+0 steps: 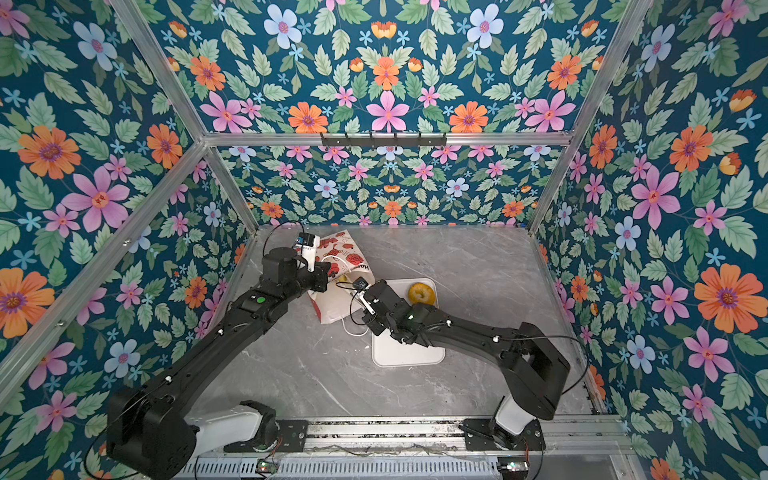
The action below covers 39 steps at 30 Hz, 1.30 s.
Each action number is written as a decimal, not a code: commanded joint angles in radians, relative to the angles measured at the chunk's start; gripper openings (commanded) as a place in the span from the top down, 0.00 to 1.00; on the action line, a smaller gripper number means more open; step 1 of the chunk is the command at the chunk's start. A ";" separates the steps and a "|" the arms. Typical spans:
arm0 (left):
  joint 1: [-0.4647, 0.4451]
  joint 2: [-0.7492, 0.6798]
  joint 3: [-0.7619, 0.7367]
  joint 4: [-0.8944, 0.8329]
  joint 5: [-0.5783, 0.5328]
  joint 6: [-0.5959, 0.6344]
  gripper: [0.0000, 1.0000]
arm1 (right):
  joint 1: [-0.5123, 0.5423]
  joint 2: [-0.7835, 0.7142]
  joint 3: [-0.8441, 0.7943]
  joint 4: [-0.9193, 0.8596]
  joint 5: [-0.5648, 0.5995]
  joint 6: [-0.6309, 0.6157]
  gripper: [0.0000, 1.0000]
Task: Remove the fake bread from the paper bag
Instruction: 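Pull the gripped bread out with the tongs while the left gripper lifts the bag upright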
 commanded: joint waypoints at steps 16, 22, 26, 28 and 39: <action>0.011 0.014 -0.018 0.086 -0.035 -0.044 1.00 | 0.000 -0.372 -0.268 -0.054 -0.230 0.204 1.00; 0.015 0.031 -0.018 0.102 -0.051 -0.047 1.00 | 0.001 -0.521 -0.326 -0.099 -0.231 0.263 1.00; 0.029 0.036 -0.021 0.108 -0.067 -0.044 1.00 | 0.001 -0.664 -0.380 -0.152 -0.229 0.319 1.00; 0.039 0.039 -0.022 0.114 -0.070 -0.053 1.00 | 0.001 -0.722 -0.403 -0.179 -0.244 0.342 1.00; 0.107 0.049 -0.038 0.133 -0.113 -0.084 1.00 | 0.001 -0.905 -0.478 -0.288 -0.173 0.421 1.00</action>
